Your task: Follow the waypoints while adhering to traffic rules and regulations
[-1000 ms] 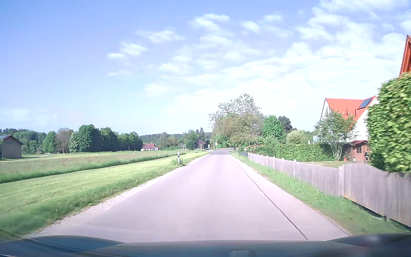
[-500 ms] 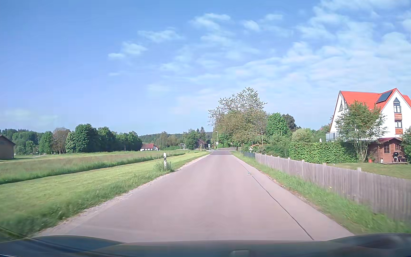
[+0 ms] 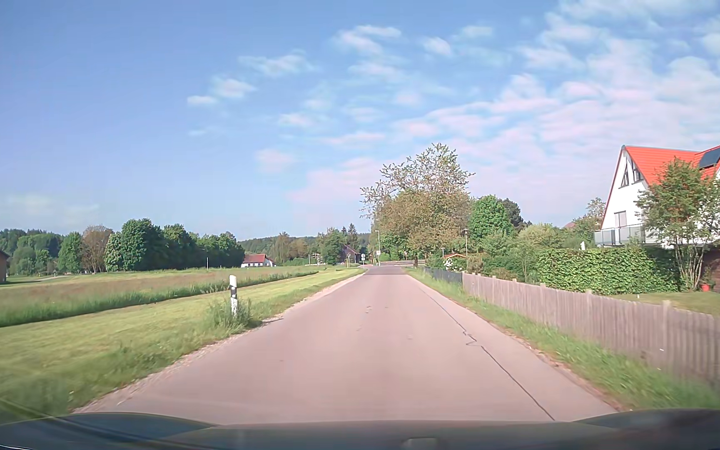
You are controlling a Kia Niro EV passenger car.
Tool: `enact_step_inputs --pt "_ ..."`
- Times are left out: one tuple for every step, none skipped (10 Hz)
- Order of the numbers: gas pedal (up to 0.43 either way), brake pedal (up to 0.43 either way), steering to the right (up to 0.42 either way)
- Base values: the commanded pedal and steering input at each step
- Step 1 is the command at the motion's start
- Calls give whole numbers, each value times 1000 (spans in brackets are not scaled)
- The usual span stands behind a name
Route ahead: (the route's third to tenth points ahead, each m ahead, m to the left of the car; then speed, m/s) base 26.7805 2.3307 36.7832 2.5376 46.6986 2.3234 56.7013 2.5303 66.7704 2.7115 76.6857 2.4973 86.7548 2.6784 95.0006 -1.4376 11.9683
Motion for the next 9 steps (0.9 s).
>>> enact_step_inputs --pt "87 0 2" --pt "87 0 1" --pt "87 0 1" --pt "87 0 2" --pt "87 0 2" --pt "87 0 2" --pt "87 0 2" --pt "79 0 2" --pt "67 0 2"
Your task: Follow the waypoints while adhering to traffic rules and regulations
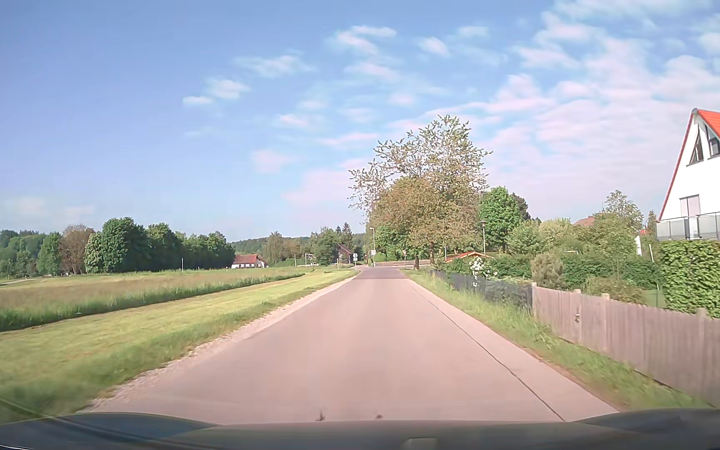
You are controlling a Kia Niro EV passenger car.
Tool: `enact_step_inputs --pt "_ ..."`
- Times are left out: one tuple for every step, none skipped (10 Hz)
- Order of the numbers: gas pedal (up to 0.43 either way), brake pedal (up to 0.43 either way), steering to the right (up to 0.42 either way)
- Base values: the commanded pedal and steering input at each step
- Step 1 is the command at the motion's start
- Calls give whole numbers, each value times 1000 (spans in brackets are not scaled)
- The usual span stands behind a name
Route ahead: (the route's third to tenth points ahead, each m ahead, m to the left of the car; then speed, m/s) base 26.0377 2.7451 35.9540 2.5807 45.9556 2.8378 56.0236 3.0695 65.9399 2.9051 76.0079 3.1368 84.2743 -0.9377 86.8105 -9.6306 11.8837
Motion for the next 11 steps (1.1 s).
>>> enact_step_inputs --pt "67 0 1" --pt "67 0 1" --pt "67 0 1" --pt "67 0 1" --pt "67 0 1" --pt "59 0 0" --pt "20 0 -2" --pt "0 0 -3" --pt "0 0 -4" --pt "0 0 -4" --pt "0 0 -4"
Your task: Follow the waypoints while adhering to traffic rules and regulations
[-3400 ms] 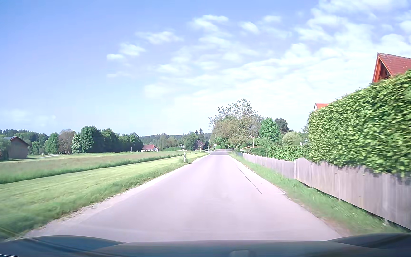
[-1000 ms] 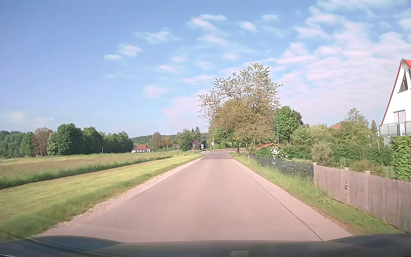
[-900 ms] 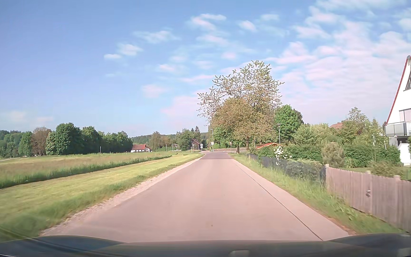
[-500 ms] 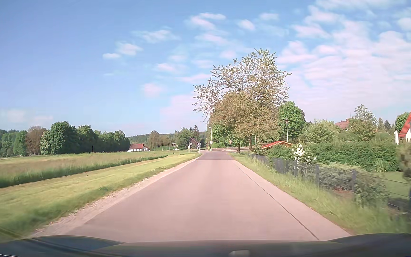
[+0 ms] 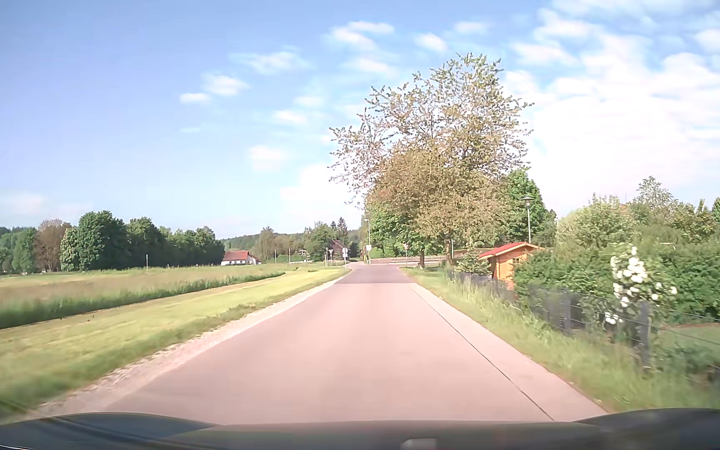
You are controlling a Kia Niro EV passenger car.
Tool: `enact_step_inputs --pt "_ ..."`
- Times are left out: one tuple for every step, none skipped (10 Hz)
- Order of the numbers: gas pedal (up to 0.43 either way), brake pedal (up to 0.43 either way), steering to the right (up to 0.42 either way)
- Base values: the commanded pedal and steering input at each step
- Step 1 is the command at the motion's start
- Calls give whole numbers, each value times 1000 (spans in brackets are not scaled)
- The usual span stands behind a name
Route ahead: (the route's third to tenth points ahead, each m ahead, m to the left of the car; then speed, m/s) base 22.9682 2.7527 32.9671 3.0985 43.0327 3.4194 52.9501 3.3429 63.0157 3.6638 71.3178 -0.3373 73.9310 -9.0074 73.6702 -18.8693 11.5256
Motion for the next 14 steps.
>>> enact_step_inputs --pt "0 0 -5" --pt "0 0 -6" --pt "0 0 -7" --pt "0 0 -7" --pt "0 0 -8" --pt "0 0 -8" --pt "0 18 -8" --pt "0 55 -8" --pt "0 79 -8" --pt "0 91 -8" --pt "0 116 -8" --pt "0 128 -8" --pt "0 140 -8" --pt "0 159 -7"
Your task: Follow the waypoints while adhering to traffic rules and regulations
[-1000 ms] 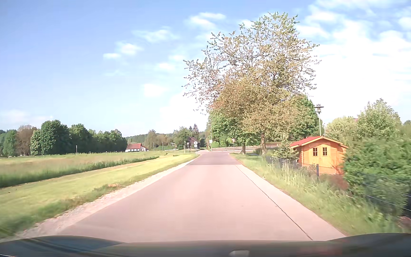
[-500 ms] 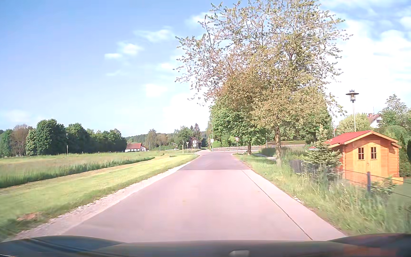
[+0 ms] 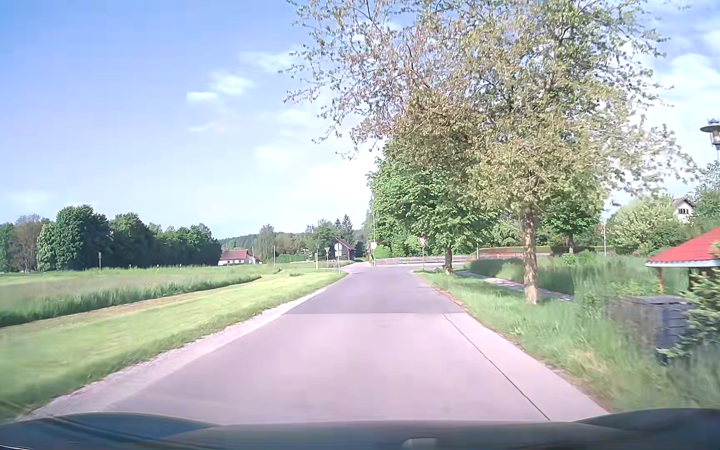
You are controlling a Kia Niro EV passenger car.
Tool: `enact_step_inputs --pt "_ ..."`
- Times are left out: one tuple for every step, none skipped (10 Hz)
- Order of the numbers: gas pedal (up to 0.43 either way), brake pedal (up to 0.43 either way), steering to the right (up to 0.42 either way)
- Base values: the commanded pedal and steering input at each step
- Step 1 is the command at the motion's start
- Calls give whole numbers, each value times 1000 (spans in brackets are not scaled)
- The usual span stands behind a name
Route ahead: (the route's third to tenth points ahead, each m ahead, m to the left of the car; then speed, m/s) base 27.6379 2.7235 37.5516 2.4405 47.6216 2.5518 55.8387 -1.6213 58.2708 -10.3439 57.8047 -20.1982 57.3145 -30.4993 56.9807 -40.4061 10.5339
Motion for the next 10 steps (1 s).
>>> enact_step_inputs --pt "0 195 -6" --pt "0 195 -6" --pt "0 195 -5" --pt "0 195 -3" --pt "0 195 -2" --pt "0 189 -2" --pt "0 195 -2" --pt "0 195 -2" --pt "0 195 -2" --pt "0 195 -2"
